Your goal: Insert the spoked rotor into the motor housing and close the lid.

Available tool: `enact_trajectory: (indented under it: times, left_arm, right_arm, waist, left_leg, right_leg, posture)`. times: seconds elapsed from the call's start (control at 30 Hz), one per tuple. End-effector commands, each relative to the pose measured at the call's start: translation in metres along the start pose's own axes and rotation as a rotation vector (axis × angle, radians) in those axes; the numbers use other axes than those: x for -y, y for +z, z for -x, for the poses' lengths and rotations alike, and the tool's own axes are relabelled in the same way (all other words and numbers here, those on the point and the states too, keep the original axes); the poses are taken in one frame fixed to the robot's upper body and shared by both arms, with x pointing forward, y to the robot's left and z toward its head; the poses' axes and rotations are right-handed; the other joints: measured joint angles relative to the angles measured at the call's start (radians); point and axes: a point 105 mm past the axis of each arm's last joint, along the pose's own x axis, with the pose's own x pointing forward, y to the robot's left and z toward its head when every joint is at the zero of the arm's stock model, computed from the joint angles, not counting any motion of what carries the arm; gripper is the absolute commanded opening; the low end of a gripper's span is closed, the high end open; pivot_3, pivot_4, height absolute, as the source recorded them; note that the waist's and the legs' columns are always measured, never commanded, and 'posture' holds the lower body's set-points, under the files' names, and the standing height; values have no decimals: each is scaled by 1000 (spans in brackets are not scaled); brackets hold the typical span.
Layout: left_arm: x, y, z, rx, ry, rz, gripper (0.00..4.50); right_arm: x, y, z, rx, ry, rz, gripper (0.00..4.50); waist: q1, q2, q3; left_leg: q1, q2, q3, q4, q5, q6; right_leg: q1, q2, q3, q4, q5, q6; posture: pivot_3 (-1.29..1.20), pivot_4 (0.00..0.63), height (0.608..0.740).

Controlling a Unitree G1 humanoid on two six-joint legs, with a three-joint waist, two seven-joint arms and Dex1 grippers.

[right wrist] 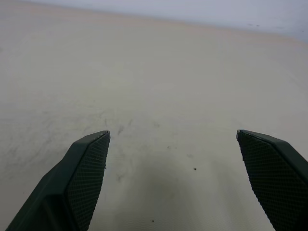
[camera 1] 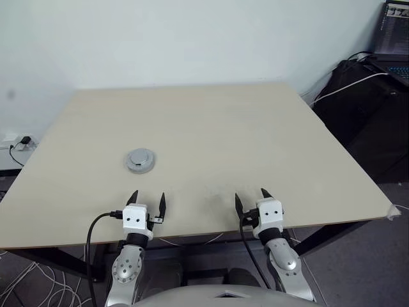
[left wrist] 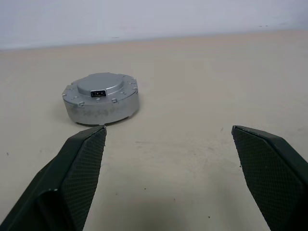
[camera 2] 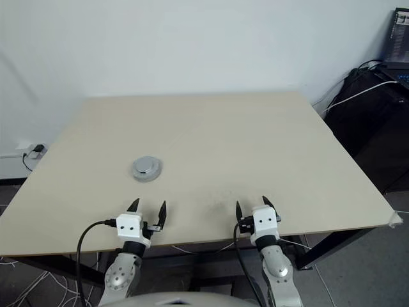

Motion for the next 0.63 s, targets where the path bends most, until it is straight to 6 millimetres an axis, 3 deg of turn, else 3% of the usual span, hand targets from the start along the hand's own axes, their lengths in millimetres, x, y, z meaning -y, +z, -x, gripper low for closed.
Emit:
enact_trajectory:
  times: [0.03,0.63]
  left_arm:
    - [-2,11,-4,45,9,-2,4426]
    - [-3,12,-6,44,15,-9,4426]
  right_arm:
    - [-1,17,-5,62,9,10,4500]
    - [2,-2,-10,32,10,2,4500]
  waist:
    - [0,0,0]
    - [0,0,0]
  left_leg:
    - [0,0,0,0,0,0]
    - [1,0,0,0,0,0]
  right_leg:
    - [0,0,0,0,0,0]
    - [1,0,0,0,0,0]
  posture:
    - [0,0,740]
    - [0,0,740]
